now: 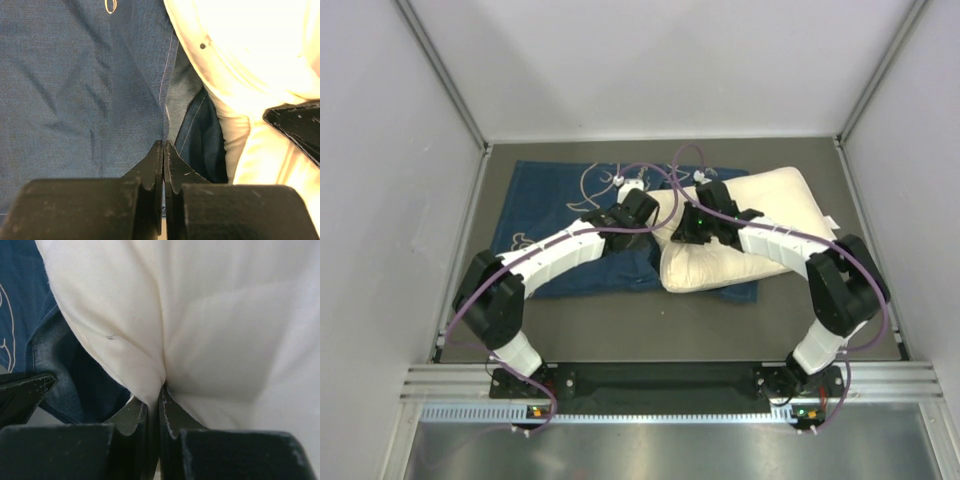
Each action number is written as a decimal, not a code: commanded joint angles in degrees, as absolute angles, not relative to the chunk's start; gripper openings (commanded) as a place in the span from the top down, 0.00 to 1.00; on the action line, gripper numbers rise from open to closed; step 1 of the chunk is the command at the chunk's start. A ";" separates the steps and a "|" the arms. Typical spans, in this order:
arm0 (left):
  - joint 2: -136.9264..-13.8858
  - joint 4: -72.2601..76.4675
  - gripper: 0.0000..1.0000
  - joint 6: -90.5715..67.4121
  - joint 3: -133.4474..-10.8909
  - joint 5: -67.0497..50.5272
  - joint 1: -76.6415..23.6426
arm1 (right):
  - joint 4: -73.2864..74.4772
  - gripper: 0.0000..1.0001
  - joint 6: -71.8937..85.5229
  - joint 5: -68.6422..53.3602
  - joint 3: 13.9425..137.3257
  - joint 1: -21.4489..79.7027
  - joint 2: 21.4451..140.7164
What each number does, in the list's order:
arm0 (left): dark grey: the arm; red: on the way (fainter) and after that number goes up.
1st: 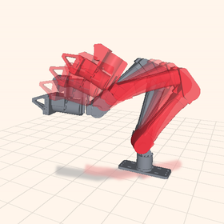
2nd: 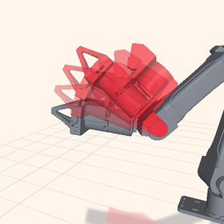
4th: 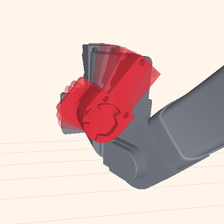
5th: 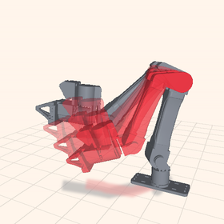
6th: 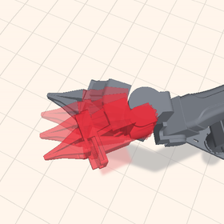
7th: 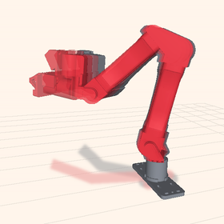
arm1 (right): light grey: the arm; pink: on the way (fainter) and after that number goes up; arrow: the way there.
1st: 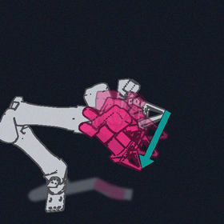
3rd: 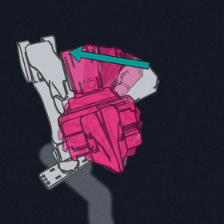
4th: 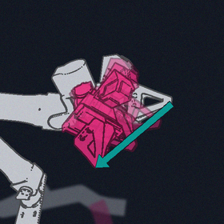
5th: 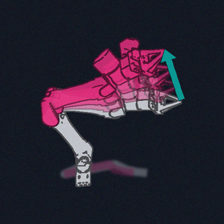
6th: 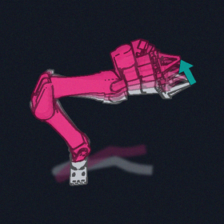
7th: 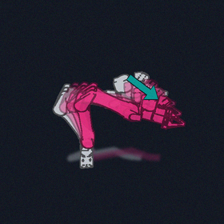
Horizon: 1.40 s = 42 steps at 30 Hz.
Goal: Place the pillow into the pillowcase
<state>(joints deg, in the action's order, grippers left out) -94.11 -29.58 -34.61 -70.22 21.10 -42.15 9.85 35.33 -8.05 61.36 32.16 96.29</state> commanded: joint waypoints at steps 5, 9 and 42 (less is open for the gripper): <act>-91.23 -28.56 1.00 -35.51 -71.80 24.78 -42.01 | 15.20 1.00 29.01 -4.49 57.40 33.22 91.94; -91.23 -28.22 1.00 -35.07 -72.33 26.54 -42.10 | 17.40 1.00 26.46 -3.08 56.08 33.14 88.16; -102.13 -23.65 0.44 -30.85 -79.72 15.65 -42.36 | 4.67 1.00 39.54 -11.32 46.06 21.97 80.59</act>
<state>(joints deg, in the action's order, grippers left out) -103.74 -27.75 -30.52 -79.94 19.07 -42.09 8.71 35.83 -9.65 46.87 23.40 81.17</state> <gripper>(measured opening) 0.558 0.047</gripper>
